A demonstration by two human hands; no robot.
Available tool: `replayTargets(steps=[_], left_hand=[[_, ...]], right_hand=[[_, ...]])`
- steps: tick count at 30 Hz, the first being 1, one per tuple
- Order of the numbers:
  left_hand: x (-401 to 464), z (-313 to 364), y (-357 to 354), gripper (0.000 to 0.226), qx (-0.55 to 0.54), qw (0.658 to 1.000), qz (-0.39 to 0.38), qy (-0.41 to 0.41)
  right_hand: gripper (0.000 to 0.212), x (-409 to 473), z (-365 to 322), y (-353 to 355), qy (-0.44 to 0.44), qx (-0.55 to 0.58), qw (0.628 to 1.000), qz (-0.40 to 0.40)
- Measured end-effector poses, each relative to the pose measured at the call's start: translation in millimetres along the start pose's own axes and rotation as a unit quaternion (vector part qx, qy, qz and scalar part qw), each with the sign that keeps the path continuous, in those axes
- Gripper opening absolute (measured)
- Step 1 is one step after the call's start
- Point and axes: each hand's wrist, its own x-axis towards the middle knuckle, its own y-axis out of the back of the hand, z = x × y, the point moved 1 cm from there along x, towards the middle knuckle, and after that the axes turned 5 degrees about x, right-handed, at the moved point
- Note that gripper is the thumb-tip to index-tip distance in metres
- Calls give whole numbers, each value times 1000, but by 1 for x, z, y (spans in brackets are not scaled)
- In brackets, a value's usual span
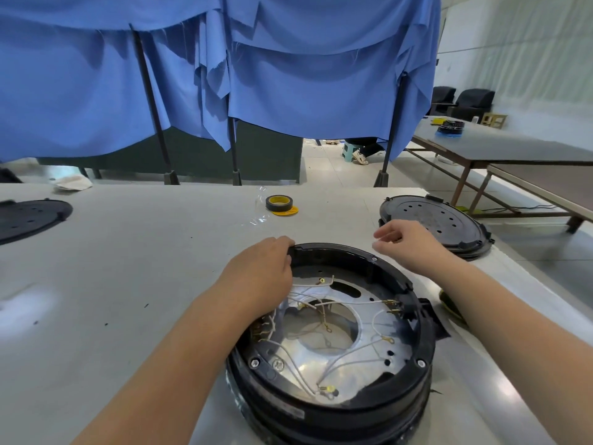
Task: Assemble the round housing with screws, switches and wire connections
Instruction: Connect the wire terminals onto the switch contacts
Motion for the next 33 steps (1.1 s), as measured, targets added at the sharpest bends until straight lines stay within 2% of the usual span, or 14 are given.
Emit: replayTargets(steps=[2,5,12,16,22,27,33], left_hand=[[0,0,-1,37,-4,1000,3,1],[-1,0,-2,35,-3,1000,9,2],[1,0,-3,34,-2,1000,12,1],[1,0,-3,33,2,1000,13,-1],[-1,-1,-3,33,1,1000,15,-5],[0,-1,-4,34,-1,1000,18,-6],[0,-2,-4,36,-5,1000,17,-11]], right_hand=[[25,13,6,-8,-33,-61,995,-70],[23,26,6,-21,-50,-102,983,-142],[19,42,-3,-36,-15,-97,979,-179],[20,49,-4,-39,-8,-157,970,-187],[27,50,-21,-38,-43,-244,946,-211],[28,46,-22,-34,-44,-235,955,-177],[20,40,2,-22,-56,-76,994,-58]])
